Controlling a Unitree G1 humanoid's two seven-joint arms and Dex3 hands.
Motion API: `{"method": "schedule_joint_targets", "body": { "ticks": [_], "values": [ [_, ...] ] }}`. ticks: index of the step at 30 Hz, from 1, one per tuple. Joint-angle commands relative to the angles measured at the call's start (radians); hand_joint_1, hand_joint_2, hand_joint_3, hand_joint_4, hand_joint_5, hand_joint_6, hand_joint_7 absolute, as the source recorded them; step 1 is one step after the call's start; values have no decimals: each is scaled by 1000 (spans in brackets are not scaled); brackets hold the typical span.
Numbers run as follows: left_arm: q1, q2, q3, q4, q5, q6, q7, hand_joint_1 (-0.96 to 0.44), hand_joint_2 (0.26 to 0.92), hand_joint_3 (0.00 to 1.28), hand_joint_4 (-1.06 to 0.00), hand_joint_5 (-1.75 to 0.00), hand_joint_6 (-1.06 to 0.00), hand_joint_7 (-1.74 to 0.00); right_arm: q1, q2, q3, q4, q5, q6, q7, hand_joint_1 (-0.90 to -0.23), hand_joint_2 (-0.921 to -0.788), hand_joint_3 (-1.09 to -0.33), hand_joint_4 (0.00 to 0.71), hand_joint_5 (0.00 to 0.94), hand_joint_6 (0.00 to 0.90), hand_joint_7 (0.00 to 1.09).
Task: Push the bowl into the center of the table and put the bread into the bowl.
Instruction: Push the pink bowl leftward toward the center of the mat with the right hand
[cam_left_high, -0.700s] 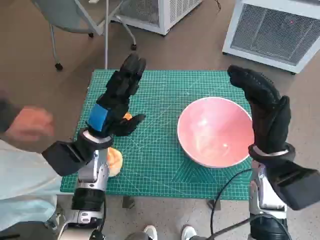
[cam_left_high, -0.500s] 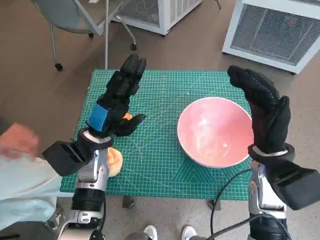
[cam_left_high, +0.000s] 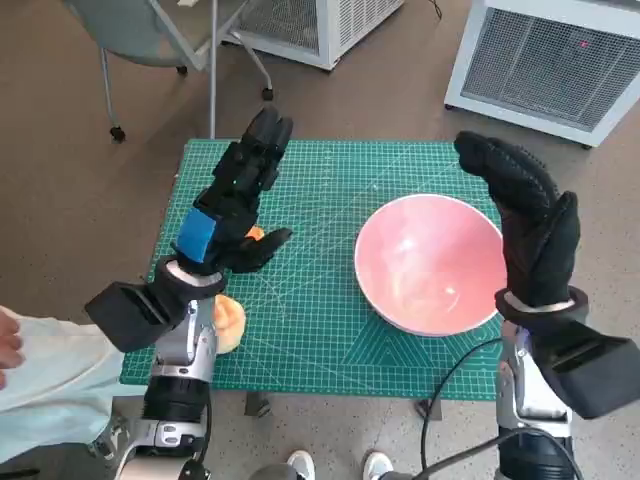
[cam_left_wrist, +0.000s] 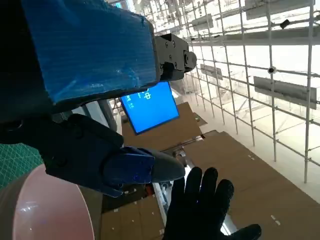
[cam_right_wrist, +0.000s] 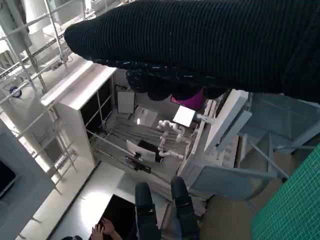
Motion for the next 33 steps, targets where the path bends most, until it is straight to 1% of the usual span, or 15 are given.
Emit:
{"method": "schedule_joint_targets", "body": {
  "ticks": [1,5,8,11,13,14,17,21,24,27,30,33],
  "values": [
    [-12,7,-3,7,5,-12,-2,-569,921,315,-22,-3,-131,-7,20,-1,-5,12,8,4,-3,-698,-921,-710,170,2,-1,461],
    [-10,7,-2,8,5,-13,-3,-569,921,315,-22,-3,-131,-7,33,-15,-23,13,24,-6,8,-698,-921,-710,169,2,-1,462],
    [-7,8,-1,4,4,-12,-3,-570,921,314,-23,-3,-132,-7,46,-42,-61,53,51,-42,26,-697,-921,-713,168,1,-1,461],
    [-6,9,0,3,4,-13,-2,-572,921,312,-24,-3,-133,-8,51,-57,-92,106,61,-86,32,-691,-921,-721,165,0,-1,459],
    [-5,10,2,5,3,-15,-3,-573,921,311,-24,-3,-133,-8,50,-59,-122,171,54,-132,12,-682,-921,-726,164,0,-1,459],
    [-4,11,4,7,2,-16,-4,-573,921,310,-24,-3,-133,-8,48,-56,-141,213,46,-159,-10,-680,-921,-727,164,0,-1,460],
    [-5,12,6,14,-1,-19,-6,-574,921,309,-25,-4,-134,-8,38,-46,-177,308,23,-221,-61,-666,-921,-729,168,2,1,473],
    [-8,11,8,21,2,-22,-1,-575,921,307,-27,-4,-135,-8,6,-34,-221,475,-14,-310,-154,-648,-921,-737,182,9,24,496],
    [-11,10,8,27,8,-26,5,-575,921,307,-27,-4,-135,-8,-22,-27,-238,588,-31,-362,-208,-638,-921,-747,192,13,40,509],
    [-13,9,6,29,15,-29,12,-578,921,308,-31,-5,-136,-8,-48,-22,-245,689,-41,-405,-252,-631,-921,-755,200,16,53,518],
    [-12,9,5,27,22,-31,19,-580,921,310,-33,-6,-137,-9,-75,-21,-250,800,-44,-442,-280,-628,-921,-760,204,17,59,521],
    [-12,11,4,25,29,-32,25,-580,921,311,-35,-6,-137,-8,-98,-22,-250,888,-43,-465,-293,-626,-921,-765,205,16,69,524]
  ]
}}
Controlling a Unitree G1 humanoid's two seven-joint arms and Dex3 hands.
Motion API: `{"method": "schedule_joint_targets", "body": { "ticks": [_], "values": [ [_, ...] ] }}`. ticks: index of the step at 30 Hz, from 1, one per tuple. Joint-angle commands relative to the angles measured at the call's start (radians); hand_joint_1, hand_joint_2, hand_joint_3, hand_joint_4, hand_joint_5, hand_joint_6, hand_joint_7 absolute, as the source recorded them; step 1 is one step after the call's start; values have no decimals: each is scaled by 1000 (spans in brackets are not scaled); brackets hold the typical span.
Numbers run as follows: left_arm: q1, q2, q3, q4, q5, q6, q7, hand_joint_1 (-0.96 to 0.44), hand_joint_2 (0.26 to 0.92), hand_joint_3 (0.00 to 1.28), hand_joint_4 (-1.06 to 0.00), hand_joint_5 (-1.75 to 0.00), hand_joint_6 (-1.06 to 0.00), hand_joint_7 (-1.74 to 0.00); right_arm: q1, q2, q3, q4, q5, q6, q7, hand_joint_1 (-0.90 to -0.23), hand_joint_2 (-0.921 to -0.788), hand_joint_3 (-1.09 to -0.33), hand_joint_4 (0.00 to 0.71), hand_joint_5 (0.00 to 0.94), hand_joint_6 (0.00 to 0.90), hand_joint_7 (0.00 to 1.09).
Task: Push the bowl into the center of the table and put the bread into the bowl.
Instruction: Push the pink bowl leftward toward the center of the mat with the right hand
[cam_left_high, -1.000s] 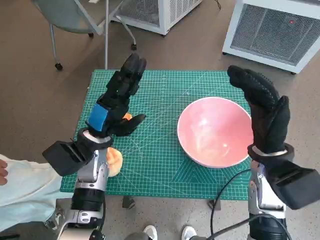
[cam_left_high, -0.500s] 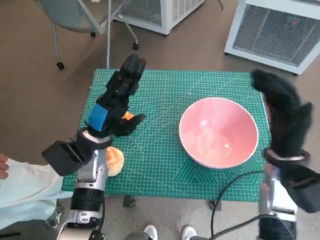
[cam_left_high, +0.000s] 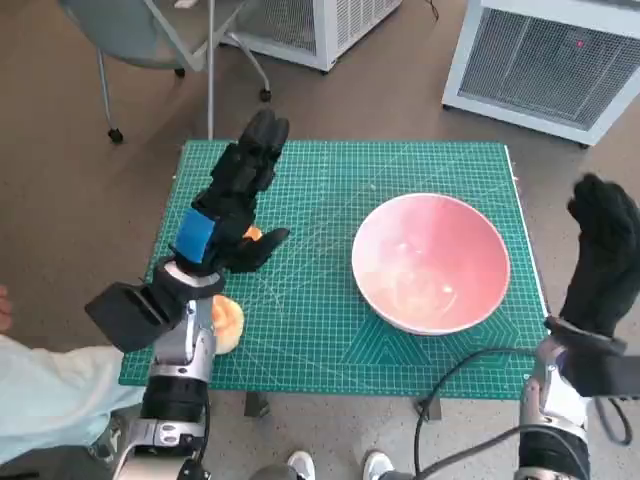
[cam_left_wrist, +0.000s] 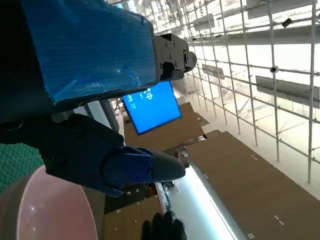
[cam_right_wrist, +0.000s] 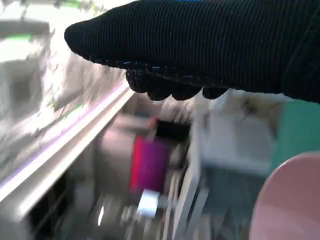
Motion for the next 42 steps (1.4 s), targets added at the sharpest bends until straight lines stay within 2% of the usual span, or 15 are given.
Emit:
{"method": "schedule_joint_targets", "body": {
  "ticks": [1,6,12,17,21,28,35,42],
  "values": [
    [-11,8,-1,1,15,-15,15,-580,921,312,-36,-6,-137,-8,-35,16,-6,163,-4,-30,-34,-625,-921,-766,205,15,71,524],
    [-8,14,-1,-2,19,-14,21,-580,921,314,-38,-7,-136,-8,-67,20,1,268,-4,-28,-39,-603,-921,-801,214,16,84,524],
    [-7,21,1,5,20,-20,22,-579,921,315,-39,-6,-135,-7,-100,32,13,351,-3,20,-39,-584,-921,-856,228,18,101,528],
    [-6,31,4,13,16,-25,22,-579,921,317,-40,-5,-135,-7,-133,50,6,394,22,90,0,-563,-921,-886,236,16,98,516],
    [-1,37,7,14,10,-27,20,-579,921,317,-39,-4,-135,-6,-155,67,-10,408,53,137,41,-556,-921,-895,236,14,107,512],
    [13,49,14,3,10,-32,25,-590,921,318,-40,-4,-132,-4,-195,90,-38,429,101,209,100,-554,-921,-874,235,8,127,490],
    [27,61,20,-6,14,-39,34,-596,921,316,-42,-4,-128,-2,-230,109,-54,444,120,261,119,-547,-921,-878,248,8,167,439],
    [39,72,22,-14,24,-52,47,-599,921,315,-53,-8,-129,-2,-269,124,-57,458,123,308,114,-548,-921,-882,268,14,191,422]
  ]
}}
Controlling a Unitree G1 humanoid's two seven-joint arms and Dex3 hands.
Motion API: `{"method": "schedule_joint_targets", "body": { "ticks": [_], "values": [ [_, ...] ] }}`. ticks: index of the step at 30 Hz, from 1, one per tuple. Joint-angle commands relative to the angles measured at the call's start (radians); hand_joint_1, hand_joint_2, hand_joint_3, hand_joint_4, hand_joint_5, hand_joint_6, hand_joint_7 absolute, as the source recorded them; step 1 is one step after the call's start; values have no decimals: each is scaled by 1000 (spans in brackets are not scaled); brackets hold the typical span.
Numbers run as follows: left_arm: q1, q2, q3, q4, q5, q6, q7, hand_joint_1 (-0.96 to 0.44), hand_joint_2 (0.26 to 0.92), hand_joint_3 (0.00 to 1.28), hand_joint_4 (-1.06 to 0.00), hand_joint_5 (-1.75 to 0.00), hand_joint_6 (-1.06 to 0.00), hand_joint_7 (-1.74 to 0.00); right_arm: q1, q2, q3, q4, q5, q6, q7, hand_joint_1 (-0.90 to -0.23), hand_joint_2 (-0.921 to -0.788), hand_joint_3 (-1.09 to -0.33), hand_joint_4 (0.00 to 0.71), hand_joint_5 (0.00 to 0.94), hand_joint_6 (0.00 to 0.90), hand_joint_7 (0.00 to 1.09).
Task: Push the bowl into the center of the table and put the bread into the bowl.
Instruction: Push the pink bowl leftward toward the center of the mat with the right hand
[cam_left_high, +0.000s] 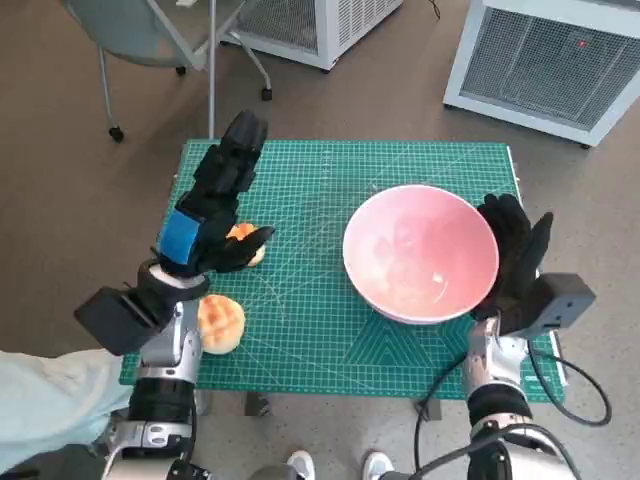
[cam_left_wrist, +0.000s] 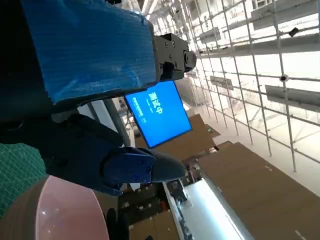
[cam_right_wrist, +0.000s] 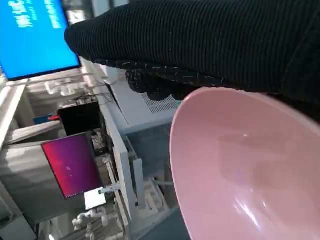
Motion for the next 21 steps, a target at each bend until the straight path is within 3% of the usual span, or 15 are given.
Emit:
{"method": "schedule_joint_targets", "body": {
  "ticks": [1,12,21],
  "values": [
    [15,13,6,-20,16,-22,14,-598,921,319,-54,-8,-130,-3,-24,22,-8,26,10,52,-1,-549,-921,-881,272,15,195,420],
    [30,23,11,-31,28,-33,36,-597,921,335,-51,-3,-131,-3,-88,62,-12,44,4,115,-12,-554,-921,-849,294,8,248,369],
    [48,24,15,-57,22,-24,44,-594,921,336,-52,-3,-138,-6,-114,99,-3,51,-8,147,-9,-548,-921,-845,304,9,271,365]
  ]
}}
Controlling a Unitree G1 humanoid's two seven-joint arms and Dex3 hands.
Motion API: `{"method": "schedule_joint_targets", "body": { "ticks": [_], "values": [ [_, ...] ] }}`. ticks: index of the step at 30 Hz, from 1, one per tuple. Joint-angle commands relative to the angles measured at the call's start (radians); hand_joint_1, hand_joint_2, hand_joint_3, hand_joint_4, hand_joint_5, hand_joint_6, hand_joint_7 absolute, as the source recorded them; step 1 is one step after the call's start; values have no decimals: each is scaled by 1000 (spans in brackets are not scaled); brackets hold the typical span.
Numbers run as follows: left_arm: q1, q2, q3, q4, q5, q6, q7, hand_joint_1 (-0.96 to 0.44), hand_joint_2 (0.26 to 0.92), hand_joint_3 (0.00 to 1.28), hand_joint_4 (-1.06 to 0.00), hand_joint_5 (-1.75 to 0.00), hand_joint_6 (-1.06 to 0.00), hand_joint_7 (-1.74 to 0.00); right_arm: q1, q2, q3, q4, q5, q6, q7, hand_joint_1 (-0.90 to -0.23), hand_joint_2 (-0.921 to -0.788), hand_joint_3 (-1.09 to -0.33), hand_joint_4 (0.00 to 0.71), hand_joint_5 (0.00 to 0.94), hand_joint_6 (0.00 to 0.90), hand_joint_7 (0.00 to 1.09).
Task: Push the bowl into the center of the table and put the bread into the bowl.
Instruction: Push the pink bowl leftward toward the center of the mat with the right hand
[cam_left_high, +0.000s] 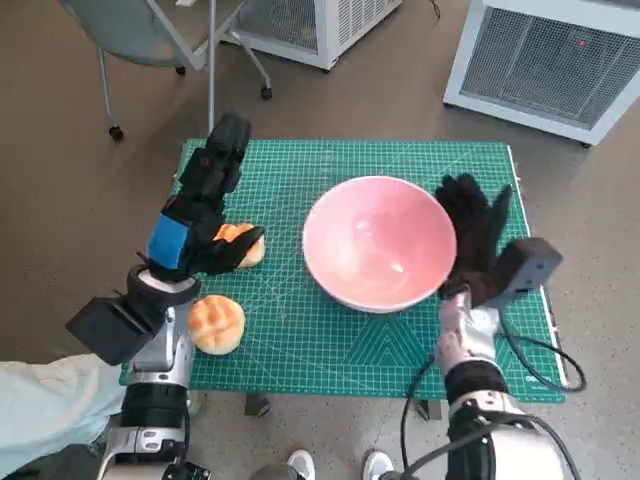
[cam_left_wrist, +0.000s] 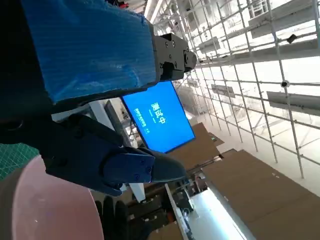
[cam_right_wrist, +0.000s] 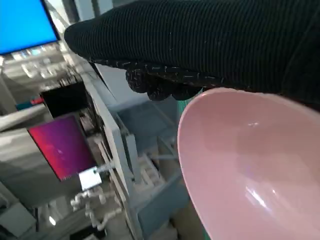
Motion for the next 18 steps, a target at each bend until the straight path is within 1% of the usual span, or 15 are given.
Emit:
{"method": "schedule_joint_targets", "body": {
  "ticks": [1,9,13,18],
  "values": [
    [19,10,6,-27,-4,-2,8,-594,921,336,-53,-3,-138,-6,-6,23,7,20,-10,36,-8,-549,-921,-845,305,10,272,365],
    [31,9,10,-45,-9,7,14,-590,921,337,-53,-2,-143,-8,-16,30,24,23,-30,54,0,-570,-921,-836,315,11,278,357],
    [36,6,10,-53,-9,12,18,-588,921,337,-54,-3,-147,-10,-24,31,22,23,-27,61,8,-577,-921,-836,312,7,280,352],
    [38,3,7,-55,-3,15,24,-586,921,335,-55,-2,-149,-10,-30,14,28,21,-40,54,8,-593,-921,-832,309,4,287,351]
  ]
}}
